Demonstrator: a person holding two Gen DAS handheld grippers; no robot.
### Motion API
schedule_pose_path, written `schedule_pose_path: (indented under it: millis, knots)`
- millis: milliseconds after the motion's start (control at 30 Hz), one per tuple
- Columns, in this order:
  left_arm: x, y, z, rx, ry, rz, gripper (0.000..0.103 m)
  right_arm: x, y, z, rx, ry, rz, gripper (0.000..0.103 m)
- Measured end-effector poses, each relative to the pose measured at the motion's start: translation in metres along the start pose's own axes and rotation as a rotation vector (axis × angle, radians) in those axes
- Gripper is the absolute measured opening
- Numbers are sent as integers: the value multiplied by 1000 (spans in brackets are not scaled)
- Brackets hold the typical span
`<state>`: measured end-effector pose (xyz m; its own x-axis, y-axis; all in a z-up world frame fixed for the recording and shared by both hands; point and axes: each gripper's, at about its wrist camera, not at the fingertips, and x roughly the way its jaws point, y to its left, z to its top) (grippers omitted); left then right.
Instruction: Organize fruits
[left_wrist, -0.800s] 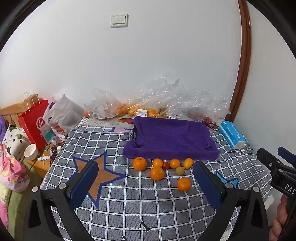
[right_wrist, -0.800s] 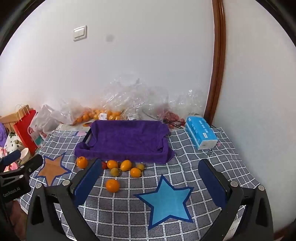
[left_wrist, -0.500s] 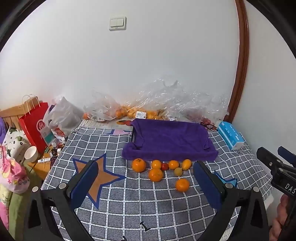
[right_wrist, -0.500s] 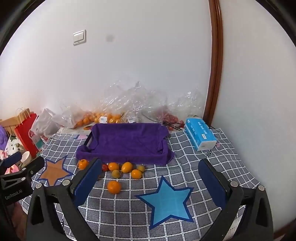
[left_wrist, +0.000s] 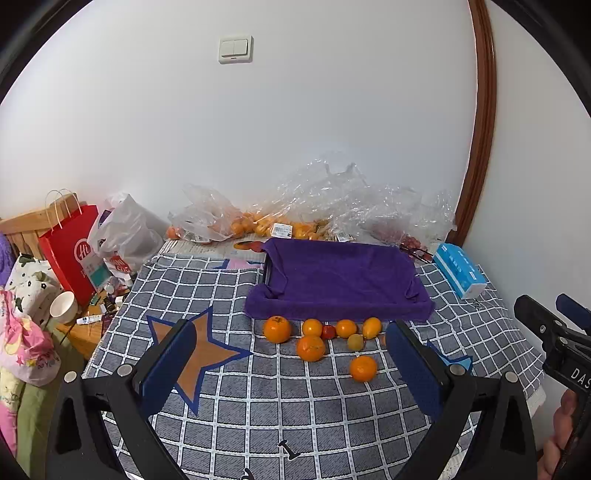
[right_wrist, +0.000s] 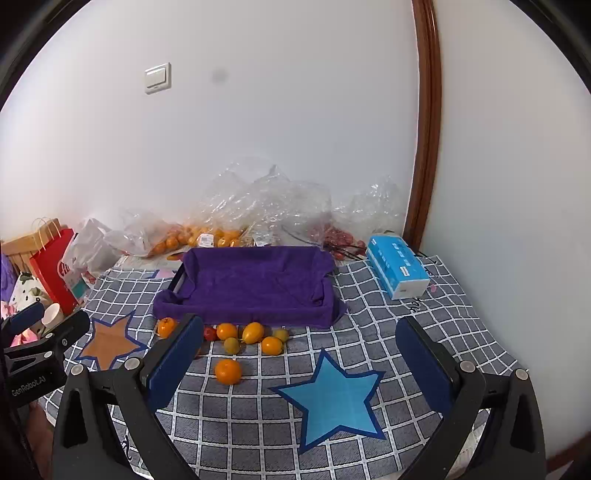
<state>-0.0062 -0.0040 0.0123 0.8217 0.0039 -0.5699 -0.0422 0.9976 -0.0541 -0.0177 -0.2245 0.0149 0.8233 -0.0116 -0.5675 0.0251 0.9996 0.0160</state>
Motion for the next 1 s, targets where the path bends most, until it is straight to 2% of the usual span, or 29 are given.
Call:
schedule_pose_path:
  millis: [1000]
  knots:
    - [-1,6,-2,-8,-10,8,103,-6,7,-2,-21,-24,8,102]
